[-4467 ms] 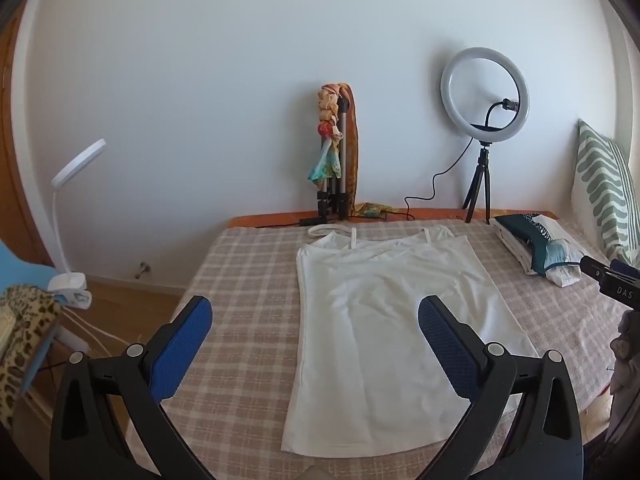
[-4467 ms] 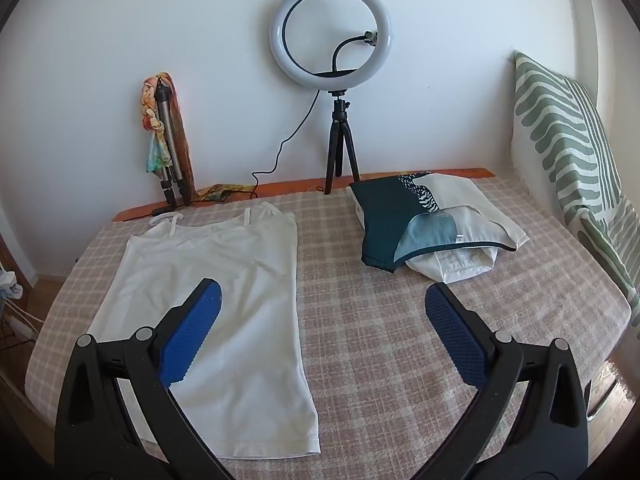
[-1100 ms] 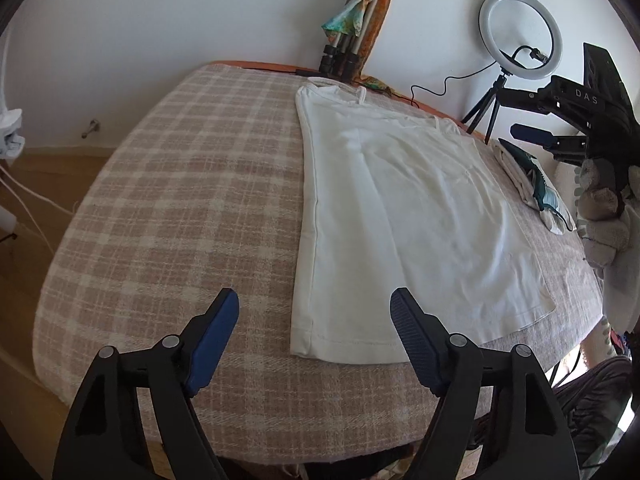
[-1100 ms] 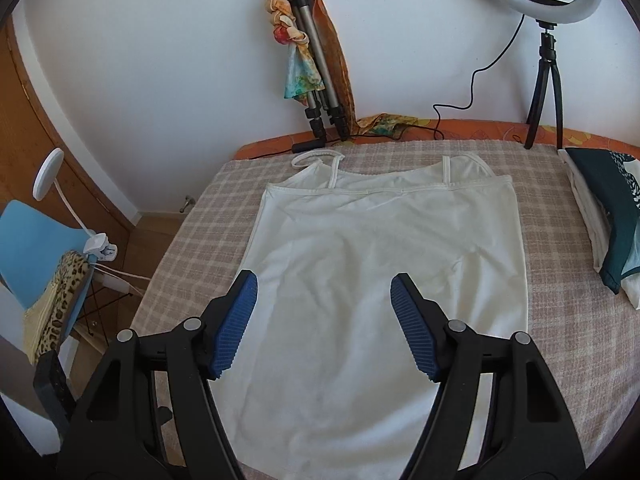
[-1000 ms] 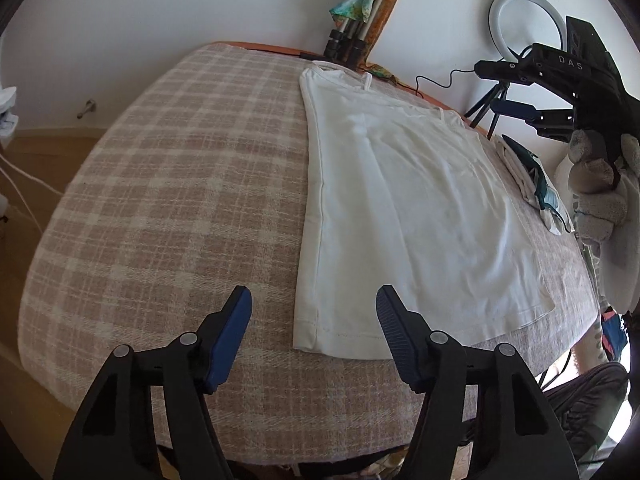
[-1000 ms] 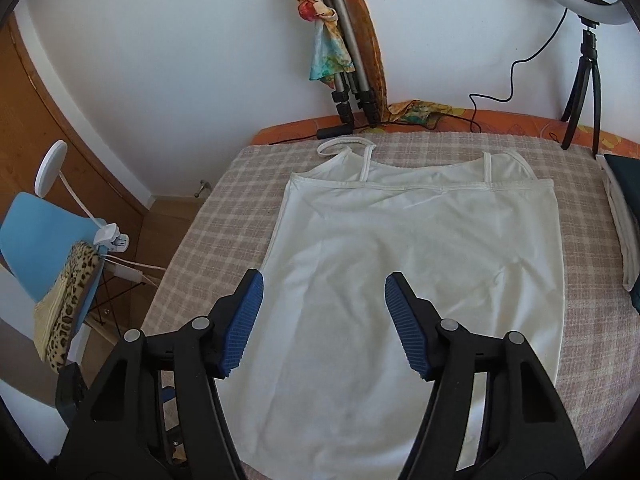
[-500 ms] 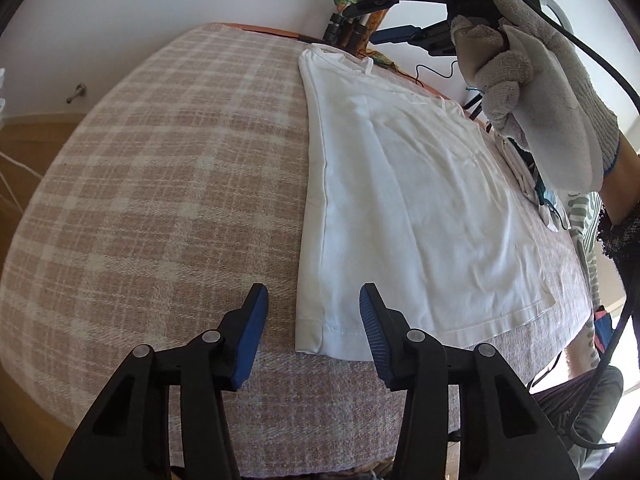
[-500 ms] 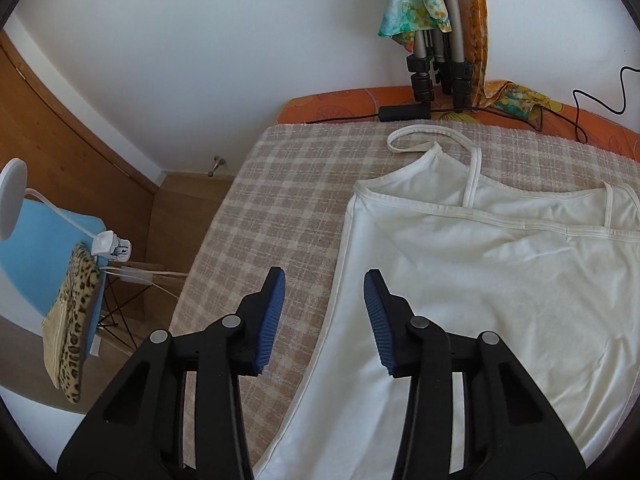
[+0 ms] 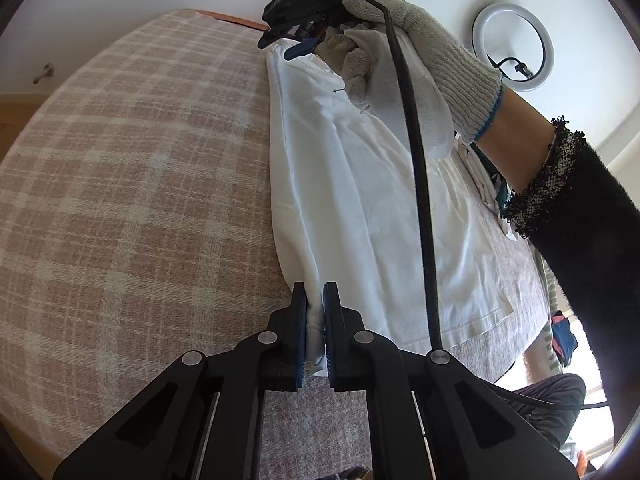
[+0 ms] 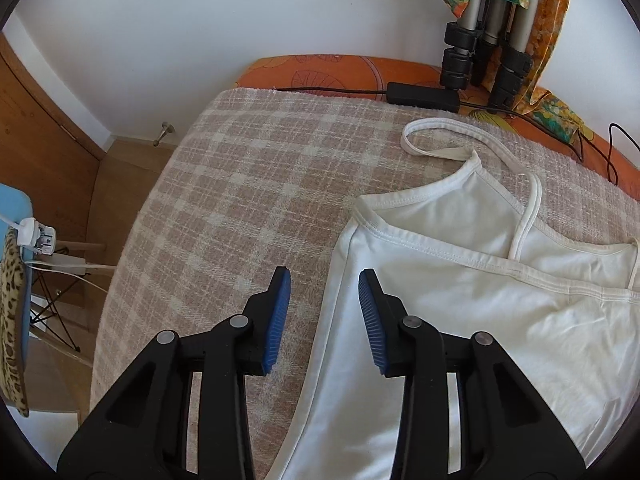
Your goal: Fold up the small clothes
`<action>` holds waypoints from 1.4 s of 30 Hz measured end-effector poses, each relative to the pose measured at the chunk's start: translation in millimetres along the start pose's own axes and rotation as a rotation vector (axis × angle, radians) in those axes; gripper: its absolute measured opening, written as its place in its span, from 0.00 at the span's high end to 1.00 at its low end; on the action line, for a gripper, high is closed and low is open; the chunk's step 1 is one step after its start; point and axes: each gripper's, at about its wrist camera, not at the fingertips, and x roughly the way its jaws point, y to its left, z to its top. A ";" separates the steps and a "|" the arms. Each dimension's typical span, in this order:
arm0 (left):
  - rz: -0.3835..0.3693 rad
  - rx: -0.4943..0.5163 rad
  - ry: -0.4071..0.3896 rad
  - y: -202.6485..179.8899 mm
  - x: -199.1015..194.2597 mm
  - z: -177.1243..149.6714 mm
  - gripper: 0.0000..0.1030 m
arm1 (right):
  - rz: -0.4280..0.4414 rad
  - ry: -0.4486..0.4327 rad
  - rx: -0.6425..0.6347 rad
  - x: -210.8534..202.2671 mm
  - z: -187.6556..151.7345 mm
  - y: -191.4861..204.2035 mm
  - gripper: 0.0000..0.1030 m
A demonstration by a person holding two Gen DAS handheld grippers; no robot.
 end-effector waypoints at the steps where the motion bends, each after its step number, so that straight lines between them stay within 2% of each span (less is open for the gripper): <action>1: 0.000 0.000 0.001 2.4 -0.7 0.6 0.94 | -0.011 0.008 0.004 4.7 2.1 -1.2 0.63; 4: -0.010 -0.008 0.003 3.5 0.5 1.6 0.95 | -0.056 0.021 -0.013 16.4 5.9 -0.4 0.70; 6: -0.011 -0.008 0.003 2.9 -0.4 1.5 0.95 | -0.109 0.015 -0.069 18.7 8.3 4.3 0.85; 9: -0.017 -0.008 -0.003 1.6 -2.0 0.6 0.95 | -0.079 0.015 -0.054 15.7 10.8 -3.3 0.94; 16: -0.030 0.027 -0.020 -12.7 -5.4 1.1 0.95 | 0.006 -0.045 0.002 -16.4 6.6 -33.6 0.96; 20: -0.049 0.060 -0.018 -26.3 -4.9 1.6 0.96 | 0.023 -0.077 0.023 -36.8 4.3 -52.0 0.96; 26: -0.083 0.125 -0.016 -52.6 -0.6 5.6 0.96 | 0.010 -0.117 0.053 -61.8 -4.7 -88.4 0.96; 30: -0.104 0.135 0.020 -66.3 15.1 5.1 0.96 | -0.034 -0.110 0.059 -64.1 -11.9 -112.4 0.96; 37: -0.120 0.134 0.100 -79.2 43.2 3.8 0.96 | -0.095 -0.087 0.057 -47.0 -17.1 -129.1 0.96; 42: -0.091 0.164 0.144 -84.4 57.2 2.2 0.95 | -0.118 -0.052 0.062 -30.6 -23.5 -139.6 0.96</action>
